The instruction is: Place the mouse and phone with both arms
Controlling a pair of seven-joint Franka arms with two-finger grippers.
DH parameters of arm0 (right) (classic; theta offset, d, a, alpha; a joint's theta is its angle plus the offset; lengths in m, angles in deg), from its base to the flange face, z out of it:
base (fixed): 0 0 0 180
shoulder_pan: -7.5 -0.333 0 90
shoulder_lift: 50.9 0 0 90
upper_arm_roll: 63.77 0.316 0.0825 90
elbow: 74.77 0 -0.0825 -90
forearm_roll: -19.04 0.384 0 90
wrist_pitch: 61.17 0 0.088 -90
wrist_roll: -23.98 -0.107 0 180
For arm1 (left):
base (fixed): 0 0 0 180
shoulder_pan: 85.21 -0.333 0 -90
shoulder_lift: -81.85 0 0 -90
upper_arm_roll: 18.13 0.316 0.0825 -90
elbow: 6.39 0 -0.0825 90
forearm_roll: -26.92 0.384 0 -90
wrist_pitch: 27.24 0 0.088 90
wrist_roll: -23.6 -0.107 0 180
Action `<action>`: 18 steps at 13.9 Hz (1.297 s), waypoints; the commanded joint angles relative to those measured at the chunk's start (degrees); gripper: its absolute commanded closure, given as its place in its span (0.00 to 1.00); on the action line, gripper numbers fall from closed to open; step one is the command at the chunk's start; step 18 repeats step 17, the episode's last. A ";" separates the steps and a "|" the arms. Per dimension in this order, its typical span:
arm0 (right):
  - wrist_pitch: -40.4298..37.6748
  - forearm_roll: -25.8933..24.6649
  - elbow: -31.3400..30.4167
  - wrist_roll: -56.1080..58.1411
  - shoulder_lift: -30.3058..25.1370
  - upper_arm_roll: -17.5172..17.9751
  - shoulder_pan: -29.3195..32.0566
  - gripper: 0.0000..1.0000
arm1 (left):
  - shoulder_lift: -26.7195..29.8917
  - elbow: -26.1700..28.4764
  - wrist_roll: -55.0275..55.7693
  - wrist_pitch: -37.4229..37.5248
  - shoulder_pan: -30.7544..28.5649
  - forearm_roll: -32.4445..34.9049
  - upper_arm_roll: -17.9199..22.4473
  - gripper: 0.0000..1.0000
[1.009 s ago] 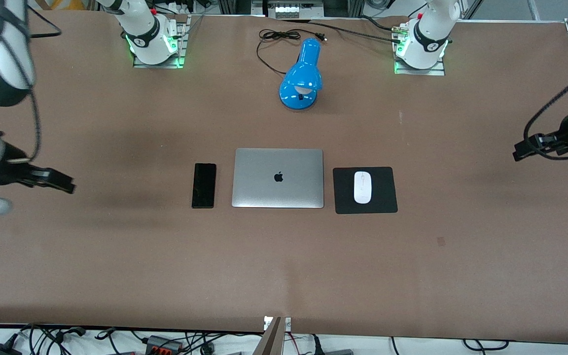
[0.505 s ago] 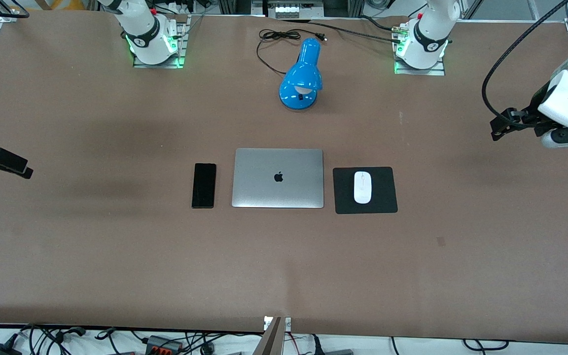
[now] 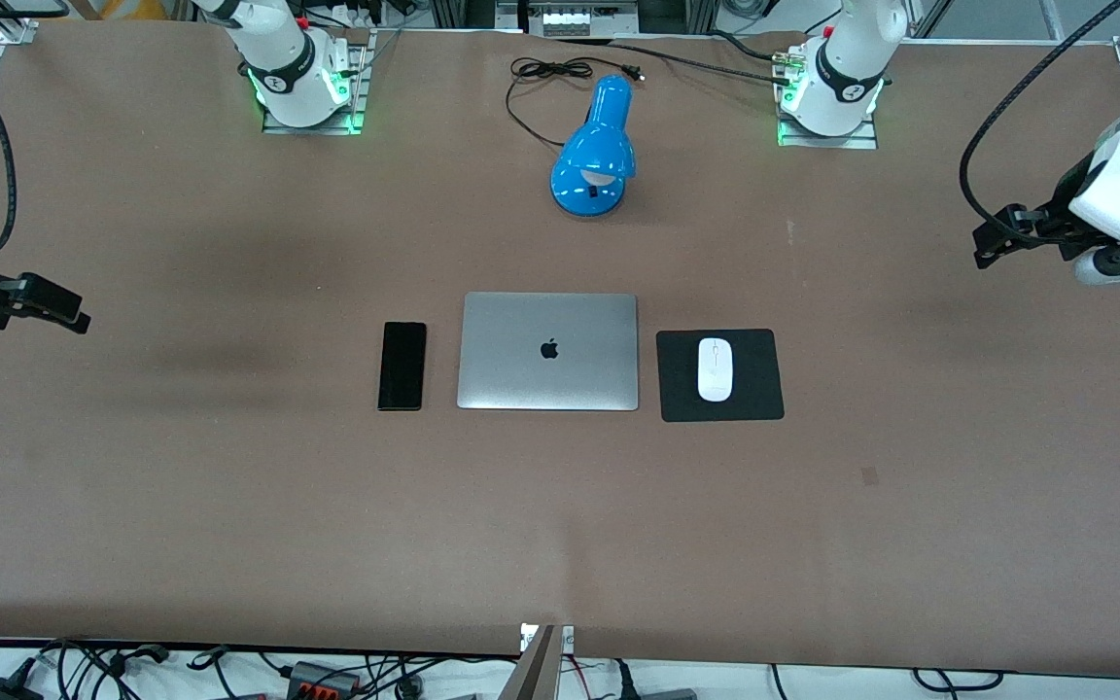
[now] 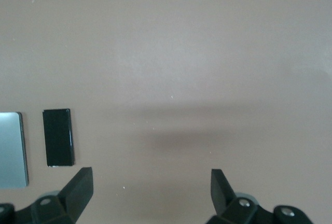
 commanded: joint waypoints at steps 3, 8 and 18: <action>0.02 -0.93 -5.65 1.13 -6.67 0.55 -0.15 0.00 | 1.36 -0.11 -0.29 3.04 -0.20 -1.02 -1.17 0.00; -2.18 -0.84 -5.39 0.52 -7.37 0.55 -0.06 0.00 | 0.92 -0.64 -0.99 2.95 -1.26 -3.48 -0.47 0.00; -3.06 -0.93 -5.74 0.69 -8.43 0.64 -0.15 0.00 | 0.92 -0.99 -1.17 2.77 -1.17 -3.48 -0.55 0.00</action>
